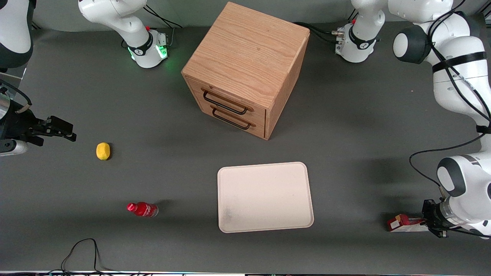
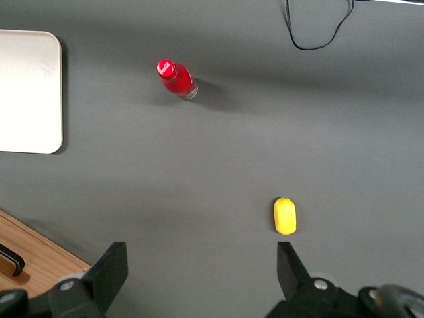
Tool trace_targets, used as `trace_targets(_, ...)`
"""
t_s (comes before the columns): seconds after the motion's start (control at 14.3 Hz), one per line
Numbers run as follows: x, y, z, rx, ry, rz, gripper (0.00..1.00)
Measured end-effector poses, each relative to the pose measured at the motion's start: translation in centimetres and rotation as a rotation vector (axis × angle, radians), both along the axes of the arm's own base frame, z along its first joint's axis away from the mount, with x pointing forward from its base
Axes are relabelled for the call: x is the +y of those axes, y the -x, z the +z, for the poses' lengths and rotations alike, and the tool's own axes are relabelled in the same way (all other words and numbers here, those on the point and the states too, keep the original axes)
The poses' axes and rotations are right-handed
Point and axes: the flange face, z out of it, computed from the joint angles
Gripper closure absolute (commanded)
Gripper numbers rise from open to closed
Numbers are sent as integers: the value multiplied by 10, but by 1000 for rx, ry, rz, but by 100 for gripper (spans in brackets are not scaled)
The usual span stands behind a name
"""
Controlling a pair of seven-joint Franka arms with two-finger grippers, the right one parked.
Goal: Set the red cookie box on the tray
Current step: 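Close the left gripper on the cookie box end and grip it, then lift the cookie box with the left gripper and carry it toward the tray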
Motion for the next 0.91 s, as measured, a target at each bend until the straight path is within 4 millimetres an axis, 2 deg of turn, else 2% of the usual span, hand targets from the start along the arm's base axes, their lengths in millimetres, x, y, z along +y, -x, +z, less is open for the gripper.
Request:
trace_targets(0.07, 0, 0, 6, 1, 0, 0, 100)
trace_targets(0.21, 0, 0, 34, 13, 2, 0, 100)
trace_targets(0.56, -2, 21, 158, 53, 2, 2, 100)
trace_targets(0.7, -2, 37, 205, 80, -20, -2, 100)
trace_targets(0.91, -4, 64, 266, 119, -37, -18, 100)
